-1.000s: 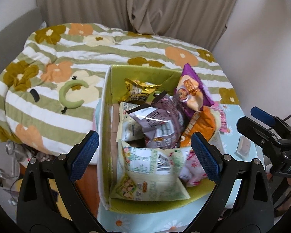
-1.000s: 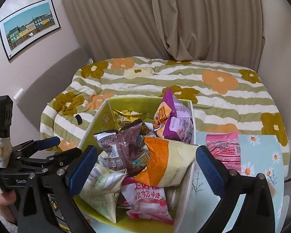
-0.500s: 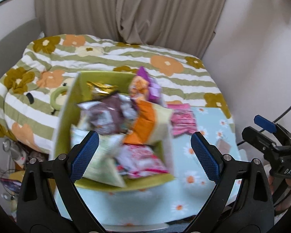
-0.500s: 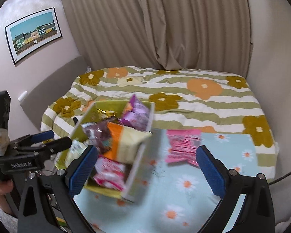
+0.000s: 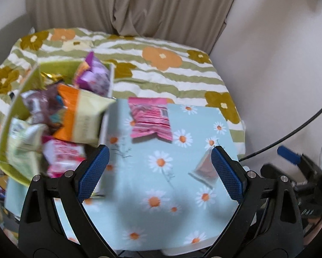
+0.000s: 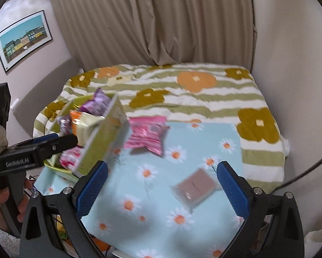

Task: Organize snacks
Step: 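Move both tools away from the box toward the pink bag and pale packet, then grasp the pink candy bag with the left gripper while the right gripper grasps the pale pink packet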

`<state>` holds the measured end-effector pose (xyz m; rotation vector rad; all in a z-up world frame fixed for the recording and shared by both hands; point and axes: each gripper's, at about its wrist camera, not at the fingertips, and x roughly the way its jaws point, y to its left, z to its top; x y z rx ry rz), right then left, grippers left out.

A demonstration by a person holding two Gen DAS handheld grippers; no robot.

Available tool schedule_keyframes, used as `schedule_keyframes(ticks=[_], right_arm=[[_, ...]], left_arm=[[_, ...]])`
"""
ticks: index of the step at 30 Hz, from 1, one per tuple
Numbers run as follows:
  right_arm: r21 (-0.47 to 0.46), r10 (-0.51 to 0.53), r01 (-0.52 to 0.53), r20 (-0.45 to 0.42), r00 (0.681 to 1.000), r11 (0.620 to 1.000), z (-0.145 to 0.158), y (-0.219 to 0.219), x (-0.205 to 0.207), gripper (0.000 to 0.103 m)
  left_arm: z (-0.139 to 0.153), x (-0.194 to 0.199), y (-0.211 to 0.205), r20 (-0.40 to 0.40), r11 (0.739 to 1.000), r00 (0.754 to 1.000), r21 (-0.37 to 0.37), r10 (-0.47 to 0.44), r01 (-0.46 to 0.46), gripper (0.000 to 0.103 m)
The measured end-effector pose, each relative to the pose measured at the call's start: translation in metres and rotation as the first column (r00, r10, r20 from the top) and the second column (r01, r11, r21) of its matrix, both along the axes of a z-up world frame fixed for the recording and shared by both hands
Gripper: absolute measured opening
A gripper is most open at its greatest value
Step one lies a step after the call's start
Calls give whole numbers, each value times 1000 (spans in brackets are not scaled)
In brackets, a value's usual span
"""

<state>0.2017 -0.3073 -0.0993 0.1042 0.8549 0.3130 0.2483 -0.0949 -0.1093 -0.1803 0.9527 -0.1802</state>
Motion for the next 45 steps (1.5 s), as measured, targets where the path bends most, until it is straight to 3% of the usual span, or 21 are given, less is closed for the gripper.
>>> schedule_keyframes(ticks=[7, 13, 18, 23, 31, 33, 36, 45], right_arm=[[-2, -22, 22, -120, 993, 1000, -56, -30, 20, 101], [52, -104, 120, -243, 964, 991, -99, -39, 41, 101], [81, -180, 229, -396, 900, 970, -139, -36, 58, 101], [82, -241, 319, -487, 839, 944, -168, -34, 69, 101], [30, -289, 348, -495, 819, 937, -181, -22, 79, 101], [17, -286, 337, -494, 821, 941, -183, -16, 81, 98], [-13, -286, 320, -486, 826, 947, -186, -10, 85, 97], [-70, -264, 261, -444, 856, 963, -187, -1, 100, 74]], left_arm=[[-49, 52, -28, -74, 999, 997, 25, 26, -24, 95], [-90, 105, -34, -130, 998, 990, 41, 55, -50, 95], [-124, 141, -43, -171, 995, 984, 94, 56, -41, 95], [-152, 168, -37, -221, 992, 972, 110, 78, -55, 95], [-190, 194, -39, -299, 993, 953, 114, 55, -21, 94], [-193, 195, -39, -306, 993, 951, 117, 45, -9, 85], [-194, 194, -36, -306, 995, 952, 100, 24, 7, 80], [-189, 185, -35, -304, 993, 953, 108, -4, 39, 74]])
